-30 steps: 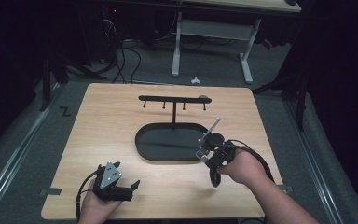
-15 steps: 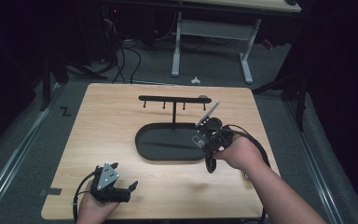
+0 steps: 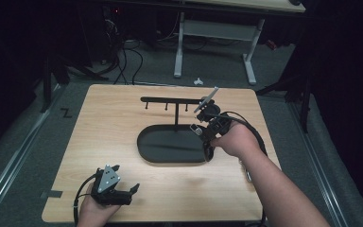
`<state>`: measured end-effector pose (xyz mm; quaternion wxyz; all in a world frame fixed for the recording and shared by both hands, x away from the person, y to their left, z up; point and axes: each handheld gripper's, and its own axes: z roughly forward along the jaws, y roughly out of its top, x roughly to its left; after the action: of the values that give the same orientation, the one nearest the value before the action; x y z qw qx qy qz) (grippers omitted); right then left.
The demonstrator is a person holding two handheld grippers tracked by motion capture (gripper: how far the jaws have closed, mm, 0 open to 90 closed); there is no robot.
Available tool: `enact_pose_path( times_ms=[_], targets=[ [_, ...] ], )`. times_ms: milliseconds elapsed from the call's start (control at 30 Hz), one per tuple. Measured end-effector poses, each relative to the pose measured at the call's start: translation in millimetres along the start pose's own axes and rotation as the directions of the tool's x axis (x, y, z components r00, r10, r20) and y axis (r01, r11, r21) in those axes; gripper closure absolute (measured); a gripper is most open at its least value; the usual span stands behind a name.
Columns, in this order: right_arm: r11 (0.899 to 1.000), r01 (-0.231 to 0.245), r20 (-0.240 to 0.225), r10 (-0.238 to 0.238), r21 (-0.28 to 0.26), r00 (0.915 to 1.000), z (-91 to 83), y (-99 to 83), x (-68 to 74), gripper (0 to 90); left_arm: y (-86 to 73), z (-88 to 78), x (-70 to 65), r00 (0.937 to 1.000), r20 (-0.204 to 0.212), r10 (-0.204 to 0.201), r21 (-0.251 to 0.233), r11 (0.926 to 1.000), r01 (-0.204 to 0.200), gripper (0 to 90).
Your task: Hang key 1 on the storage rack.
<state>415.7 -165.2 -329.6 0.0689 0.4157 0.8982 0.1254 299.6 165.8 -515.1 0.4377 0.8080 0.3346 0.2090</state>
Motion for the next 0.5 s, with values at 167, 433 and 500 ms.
enact_pose_path(
  times_ms=[167,433,500],
  targets=[
    [1.000,-0.014,0.007,0.014,-0.016,0.9999,-1.5,11.1,-3.9,80.7,-0.3,-0.1,0.4,1.0000,0.000,-0.003,-0.002,1.0000,0.003,4.0],
    [0.999,-0.026,0.010,0.027,-0.034,0.9996,-1.7,27.7,-9.3,80.7,-0.4,-0.1,0.9,1.0000,0.003,-0.003,0.002,1.0000,0.003,4.0],
    [0.999,-0.036,0.012,0.036,-0.037,0.9993,-0.9,31.8,-10.5,80.7,-0.3,-0.4,0.9,1.0000,0.004,-0.002,0.002,1.0000,0.002,4.0]
  ],
)
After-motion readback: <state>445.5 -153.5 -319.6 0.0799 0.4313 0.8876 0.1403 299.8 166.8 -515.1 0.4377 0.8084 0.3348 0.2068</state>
